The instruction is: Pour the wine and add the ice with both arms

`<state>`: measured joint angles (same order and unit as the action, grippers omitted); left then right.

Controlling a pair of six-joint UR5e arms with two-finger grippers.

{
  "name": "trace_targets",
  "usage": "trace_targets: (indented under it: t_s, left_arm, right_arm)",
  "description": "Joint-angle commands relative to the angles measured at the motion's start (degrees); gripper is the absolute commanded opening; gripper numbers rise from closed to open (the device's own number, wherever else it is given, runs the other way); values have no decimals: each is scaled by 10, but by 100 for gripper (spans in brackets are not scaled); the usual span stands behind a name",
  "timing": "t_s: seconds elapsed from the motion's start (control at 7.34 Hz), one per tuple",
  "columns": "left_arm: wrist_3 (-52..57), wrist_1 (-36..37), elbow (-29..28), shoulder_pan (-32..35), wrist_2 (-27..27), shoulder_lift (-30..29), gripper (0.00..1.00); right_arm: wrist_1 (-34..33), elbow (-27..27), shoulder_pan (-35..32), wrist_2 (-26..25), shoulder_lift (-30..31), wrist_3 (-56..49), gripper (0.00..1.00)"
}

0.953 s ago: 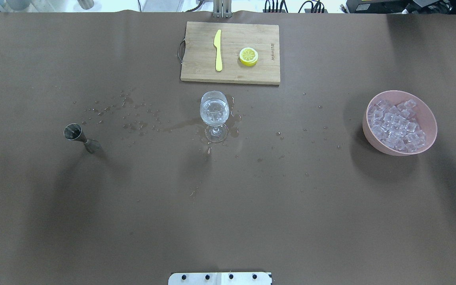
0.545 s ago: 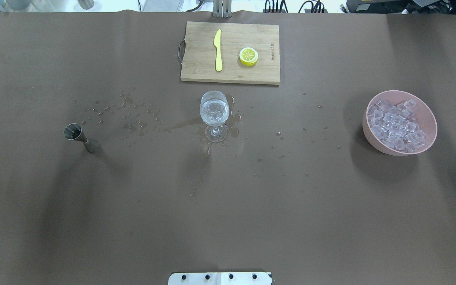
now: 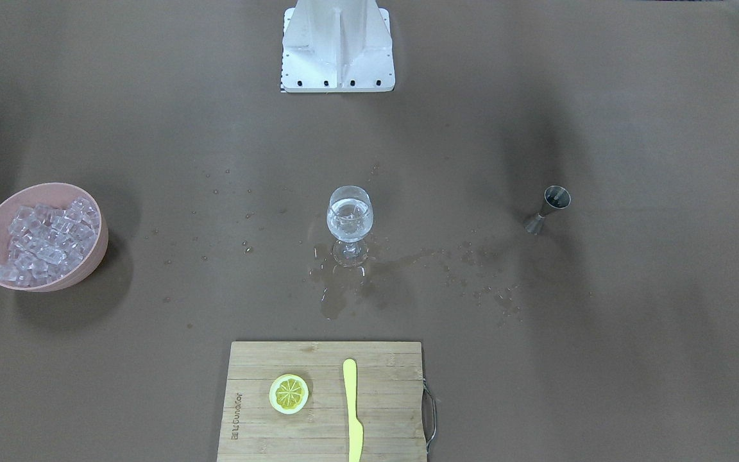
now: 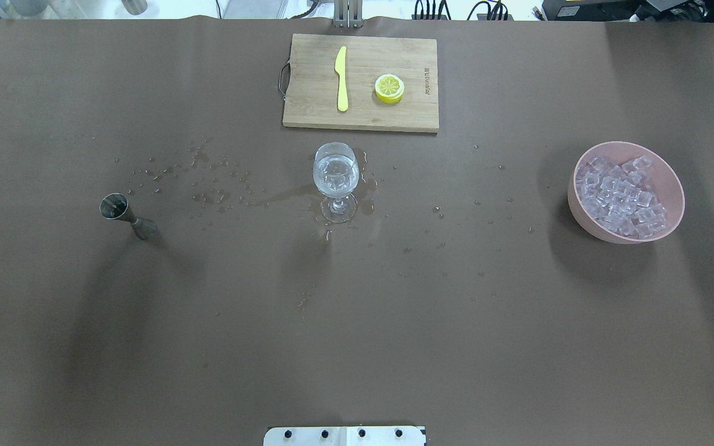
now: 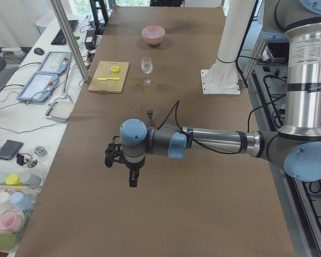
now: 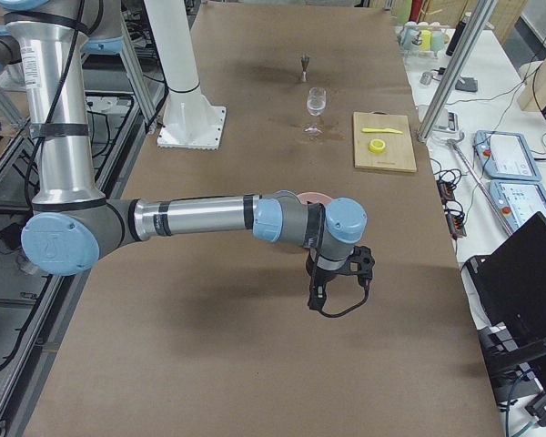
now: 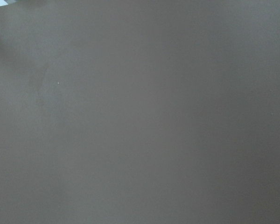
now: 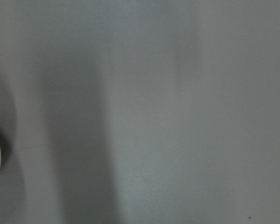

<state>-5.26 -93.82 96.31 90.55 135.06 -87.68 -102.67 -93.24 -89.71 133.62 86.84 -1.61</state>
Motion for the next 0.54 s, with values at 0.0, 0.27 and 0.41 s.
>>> trace_targets:
  t_s: [0.0, 0.27, 0.41]
  left_arm:
    - [0, 1, -2, 0, 1, -6, 98]
    - [0, 1, -3, 0, 0, -8, 98]
    - [0, 1, -2, 0, 0, -8, 98]
  right_arm:
    - [0, 3, -5, -1, 12, -7, 100]
    - [11, 3, -11, -1, 14, -8, 100]
    - [12, 3, -11, -1, 14, -8, 100]
